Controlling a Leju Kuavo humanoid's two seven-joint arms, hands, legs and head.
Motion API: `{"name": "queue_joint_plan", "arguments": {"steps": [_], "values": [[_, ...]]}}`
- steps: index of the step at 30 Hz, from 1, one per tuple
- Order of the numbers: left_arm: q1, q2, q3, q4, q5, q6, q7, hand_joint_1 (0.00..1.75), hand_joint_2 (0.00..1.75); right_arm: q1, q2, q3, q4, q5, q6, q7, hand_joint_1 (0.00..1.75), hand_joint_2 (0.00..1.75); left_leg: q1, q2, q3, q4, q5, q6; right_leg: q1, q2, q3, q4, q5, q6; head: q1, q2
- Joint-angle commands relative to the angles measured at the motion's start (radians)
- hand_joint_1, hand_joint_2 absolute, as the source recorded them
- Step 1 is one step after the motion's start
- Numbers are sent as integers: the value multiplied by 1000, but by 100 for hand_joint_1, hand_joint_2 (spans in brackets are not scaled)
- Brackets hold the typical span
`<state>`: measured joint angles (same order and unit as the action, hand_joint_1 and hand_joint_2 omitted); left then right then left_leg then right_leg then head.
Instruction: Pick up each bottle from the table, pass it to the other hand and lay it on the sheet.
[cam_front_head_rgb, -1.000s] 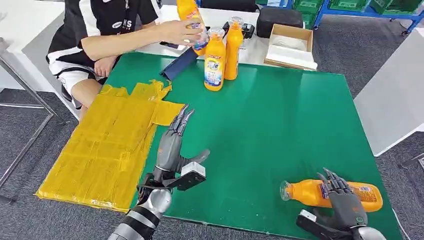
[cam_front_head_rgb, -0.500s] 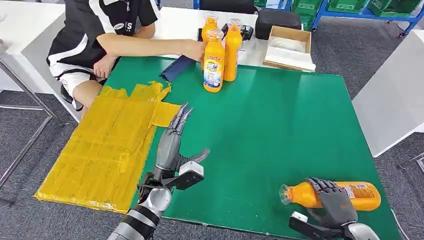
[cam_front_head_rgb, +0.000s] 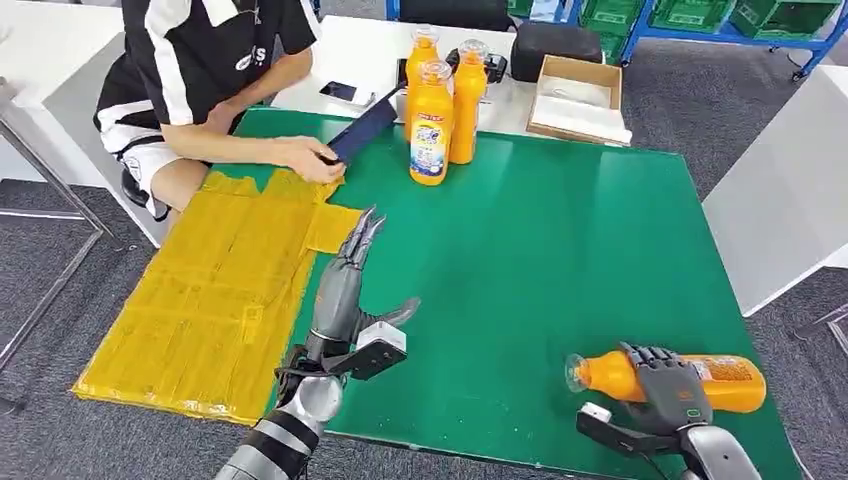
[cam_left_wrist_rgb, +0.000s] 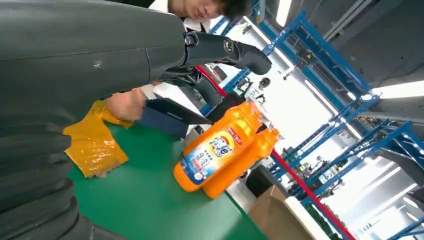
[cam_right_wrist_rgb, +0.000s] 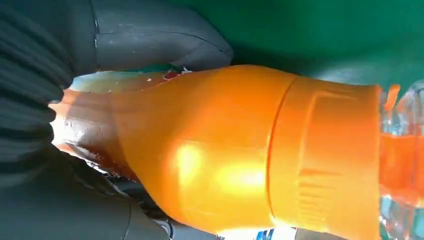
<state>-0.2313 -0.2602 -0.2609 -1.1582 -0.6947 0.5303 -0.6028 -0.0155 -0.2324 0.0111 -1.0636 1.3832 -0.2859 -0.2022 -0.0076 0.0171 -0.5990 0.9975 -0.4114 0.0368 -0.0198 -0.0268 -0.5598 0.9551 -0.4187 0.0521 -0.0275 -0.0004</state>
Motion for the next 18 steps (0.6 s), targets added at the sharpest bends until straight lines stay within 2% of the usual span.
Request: {"name": "queue_joint_plan", "arguments": {"steps": [1,2,3,4,5,9,10,11,12,13,14,18], "values": [[38,-12,-5,-73,-10,-104,47,0,175,-155,325,-46,-200,-395,-173,-173,175,175,1,5,-4,1,2,-2,1,8,-7,0,3,-3,1,0],[47,-9,-7,-84,24,-163,47,0,175,-133,353,-40,-353,-590,-53,-215,175,175,0,14,-8,1,3,-3,0,16,-12,2,7,-4,0,0],[50,-10,-4,-85,24,-166,47,0,175,-119,352,-32,-412,-590,-26,-186,175,175,-2,11,-14,1,7,0,-2,12,-10,5,12,0,0,0],[50,-10,-4,-84,24,-167,49,0,175,-114,352,-30,-428,-589,-19,-178,175,175,-2,12,-19,2,9,-2,-2,14,-16,7,13,1,0,0],[49,-10,-4,-81,49,-201,43,0,175,-101,356,-34,-459,-628,-17,-199,175,175,-2,6,-23,1,13,0,-1,8,-19,5,25,3,0,0],[49,-10,-4,-81,49,-201,43,0,175,-101,356,-34,-459,-628,-17,-199,175,175,-2,7,-24,2,12,-1,-1,9,-20,6,24,2,-1,0],[46,-10,-2,-74,76,-240,42,0,175,-93,365,-43,-486,-674,-17,-237,175,175,-2,7,-24,2,12,-2,-1,10,-20,7,23,1,0,0],[22,-23,13,-10,111,-319,41,0,175,-75,440,-46,-632,-906,50,-332,175,175,-1,-7,-33,2,18,-1,-1,-6,-28,8,21,1,-1,0],[9,-28,21,20,162,-389,42,0,175,-51,462,-39,-690,-1070,149,-358,175,175,-1,-9,-34,3,17,-2,0,-6,-28,9,19,-1,0,0],[5,-28,23,30,171,-400,41,0,175,-40,467,-37,-704,-1092,166,-364,175,175,-1,-8,-37,2,19,-1,0,-7,-30,8,21,0,0,0],[1,-27,30,38,208,-445,37,0,175,-26,483,-36,-724,-1161,229,-390,175,175,0,-8,-37,2,18,-1,0,-7,-30,8,21,0,0,0],[-4,-26,33,43,209,-449,37,0,175,-12,497,-27,-733,-1187,257,-404,175,175,0,-11,-38,1,19,-1,0,-10,-31,7,20,0,0,0]]}}
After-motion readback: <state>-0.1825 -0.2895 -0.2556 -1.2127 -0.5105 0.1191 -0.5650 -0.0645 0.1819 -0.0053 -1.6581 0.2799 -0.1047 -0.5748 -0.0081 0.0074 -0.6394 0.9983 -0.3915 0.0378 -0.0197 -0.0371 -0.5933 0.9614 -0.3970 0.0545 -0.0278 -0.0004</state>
